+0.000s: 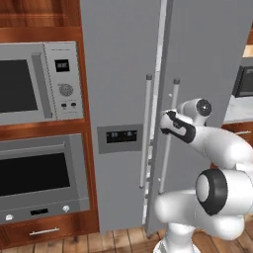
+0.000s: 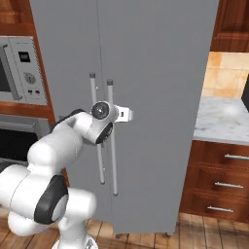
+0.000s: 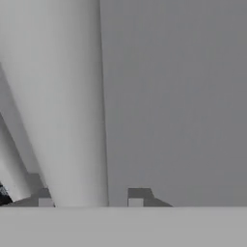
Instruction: Retrieve the peach and pear from the fridge and place them into the bowl on the dining table.
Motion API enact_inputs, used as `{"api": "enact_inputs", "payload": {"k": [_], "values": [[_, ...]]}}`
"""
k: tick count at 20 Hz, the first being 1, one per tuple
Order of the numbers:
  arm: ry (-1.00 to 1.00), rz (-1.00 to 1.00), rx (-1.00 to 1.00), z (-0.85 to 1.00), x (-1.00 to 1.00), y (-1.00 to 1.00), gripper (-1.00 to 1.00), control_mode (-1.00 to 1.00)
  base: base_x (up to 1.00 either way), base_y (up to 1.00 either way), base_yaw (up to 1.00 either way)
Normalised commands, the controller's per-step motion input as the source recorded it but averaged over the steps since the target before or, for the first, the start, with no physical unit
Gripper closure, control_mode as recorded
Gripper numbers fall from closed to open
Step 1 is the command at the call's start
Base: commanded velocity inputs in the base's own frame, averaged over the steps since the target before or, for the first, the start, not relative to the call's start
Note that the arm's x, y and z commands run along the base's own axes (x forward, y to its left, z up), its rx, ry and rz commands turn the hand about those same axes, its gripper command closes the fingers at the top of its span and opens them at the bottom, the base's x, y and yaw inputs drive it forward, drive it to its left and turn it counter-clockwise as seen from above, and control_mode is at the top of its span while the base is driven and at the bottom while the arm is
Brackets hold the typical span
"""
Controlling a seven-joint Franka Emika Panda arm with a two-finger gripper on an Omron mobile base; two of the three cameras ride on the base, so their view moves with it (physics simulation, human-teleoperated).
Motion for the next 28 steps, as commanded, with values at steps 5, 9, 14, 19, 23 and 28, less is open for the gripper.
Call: {"api": "enact_inputs", "payload": {"k": [5,9,14,19,23,28], "values": [[0.12,-0.01,-0.02,0.18,-0.82,-0.5,1.0,-1.0,0.0,0.0,0.0],[0.01,0.0,0.0,0.11,-0.99,-0.75,1.0,-1.0,0.0,0.0,0.0],[-0.01,0.0,0.0,0.05,-1.0,-0.95,1.0,-1.0,0.0,0.0,0.0],[0.0,0.0,0.0,0.23,-0.99,-0.68,-1.0,-1.0,0.0,0.0,0.0],[-0.01,-0.08,-0.12,0.64,-1.0,-0.09,-1.0,-1.0,0.0,0.0,0.0],[0.15,-0.27,-0.25,0.58,-0.78,-0.04,-1.0,-1.0,0.0,0.0,0.0]]}}
